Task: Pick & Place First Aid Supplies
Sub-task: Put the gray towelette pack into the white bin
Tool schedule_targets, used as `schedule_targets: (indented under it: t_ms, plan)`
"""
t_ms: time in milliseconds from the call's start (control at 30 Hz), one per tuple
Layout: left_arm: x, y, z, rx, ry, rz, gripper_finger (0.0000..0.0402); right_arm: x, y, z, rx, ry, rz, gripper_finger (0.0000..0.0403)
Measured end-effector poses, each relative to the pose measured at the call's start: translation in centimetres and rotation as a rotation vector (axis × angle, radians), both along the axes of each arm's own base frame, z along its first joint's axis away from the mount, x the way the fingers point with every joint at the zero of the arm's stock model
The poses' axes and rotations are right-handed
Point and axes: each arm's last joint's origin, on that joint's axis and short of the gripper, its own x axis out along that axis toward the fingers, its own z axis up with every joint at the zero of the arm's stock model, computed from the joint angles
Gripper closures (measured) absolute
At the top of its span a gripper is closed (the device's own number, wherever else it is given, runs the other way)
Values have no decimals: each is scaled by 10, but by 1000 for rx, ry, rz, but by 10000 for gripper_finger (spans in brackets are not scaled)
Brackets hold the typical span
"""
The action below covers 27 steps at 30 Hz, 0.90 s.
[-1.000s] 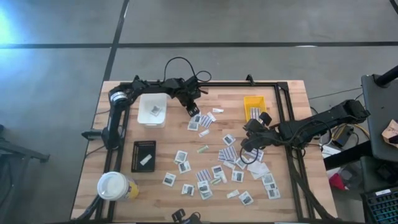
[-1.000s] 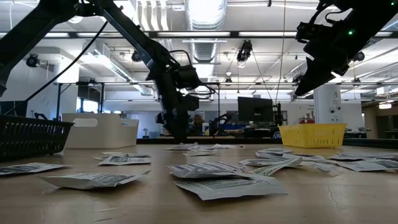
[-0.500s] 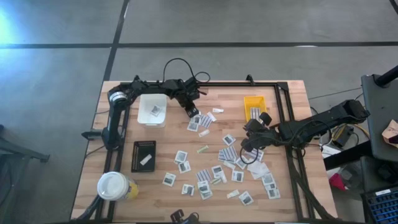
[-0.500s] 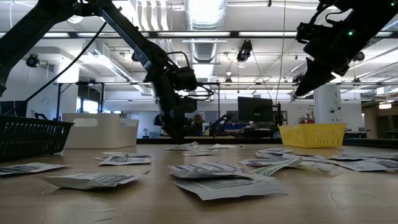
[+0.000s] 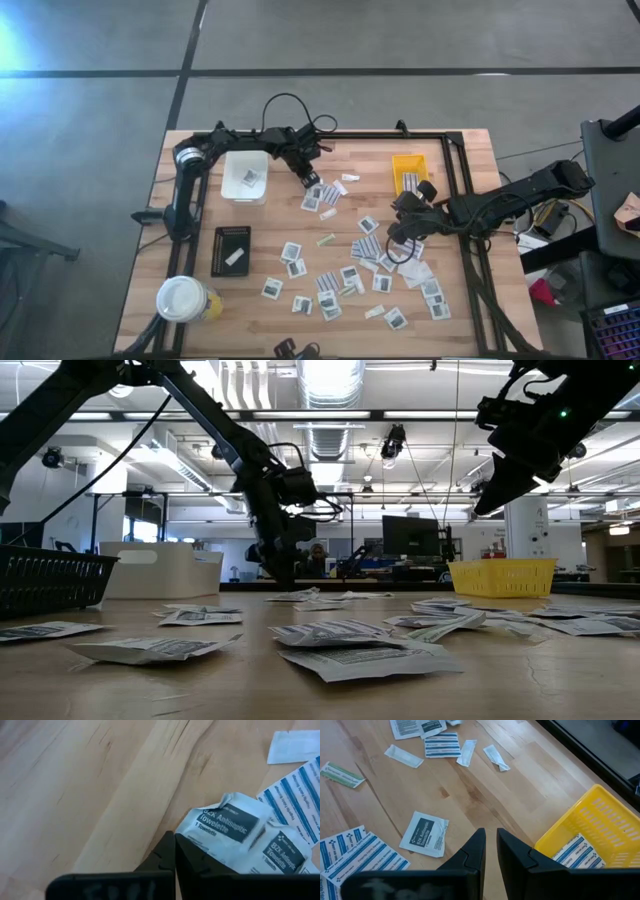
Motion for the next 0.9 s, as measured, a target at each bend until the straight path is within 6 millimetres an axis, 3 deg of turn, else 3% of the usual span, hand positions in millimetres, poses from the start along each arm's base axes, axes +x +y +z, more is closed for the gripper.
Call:
schedule_targets:
  t_ms: [367,900]
  plan:
    - [-10,-15,28,-44,5,-29,401,0,0,0,0,-1,0,360]
    - [-26,-39,74,78,46,-19,401,0,0,0,0,-3,0,360]
